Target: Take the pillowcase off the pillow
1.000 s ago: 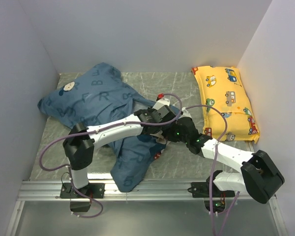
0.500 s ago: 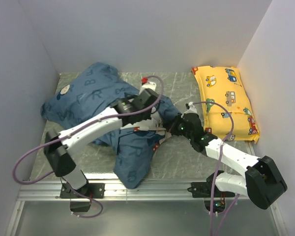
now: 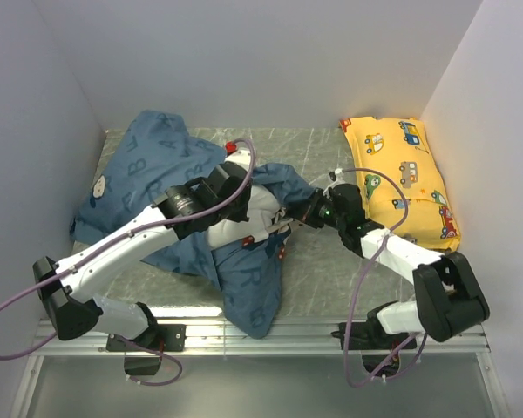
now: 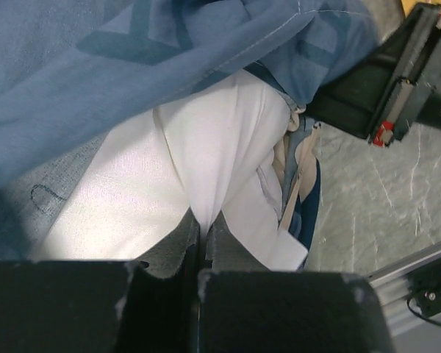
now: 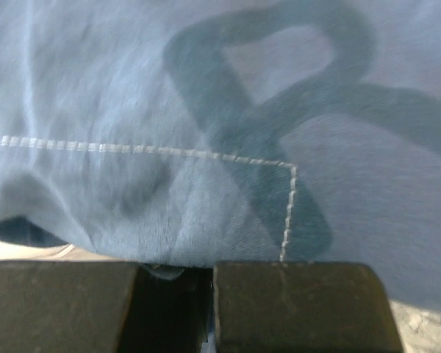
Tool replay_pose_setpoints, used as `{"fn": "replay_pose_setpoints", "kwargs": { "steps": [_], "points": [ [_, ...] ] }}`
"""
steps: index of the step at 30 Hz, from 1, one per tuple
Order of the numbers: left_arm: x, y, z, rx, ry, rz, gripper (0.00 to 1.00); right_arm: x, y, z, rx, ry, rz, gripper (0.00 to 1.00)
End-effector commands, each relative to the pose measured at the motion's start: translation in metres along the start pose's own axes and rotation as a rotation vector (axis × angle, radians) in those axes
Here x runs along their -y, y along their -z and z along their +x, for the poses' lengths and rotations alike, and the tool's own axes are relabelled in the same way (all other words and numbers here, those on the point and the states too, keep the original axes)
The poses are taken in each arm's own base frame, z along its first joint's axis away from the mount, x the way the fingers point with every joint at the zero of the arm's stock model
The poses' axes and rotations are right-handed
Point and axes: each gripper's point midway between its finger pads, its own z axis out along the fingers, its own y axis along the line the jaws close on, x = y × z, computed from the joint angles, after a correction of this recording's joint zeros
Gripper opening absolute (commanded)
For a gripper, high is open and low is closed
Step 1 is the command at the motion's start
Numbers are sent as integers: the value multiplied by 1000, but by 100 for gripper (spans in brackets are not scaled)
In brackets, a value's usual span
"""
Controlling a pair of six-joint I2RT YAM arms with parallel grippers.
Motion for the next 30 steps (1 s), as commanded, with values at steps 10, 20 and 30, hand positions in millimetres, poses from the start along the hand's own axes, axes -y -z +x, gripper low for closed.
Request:
{"fn": "replay_pose_setpoints", "kwargs": {
  "steps": [10, 20, 30],
  "points": [
    [-15, 102, -43, 235, 25, 176, 0, 145, 13, 4, -15, -91, 465, 0],
    [-4, 94, -97, 427, 185, 165, 0, 58, -4, 17, -75, 128, 225, 11],
    [3, 1, -125, 455, 292, -23, 0, -32, 68, -13, 53, 265, 120, 72]
  ]
}}
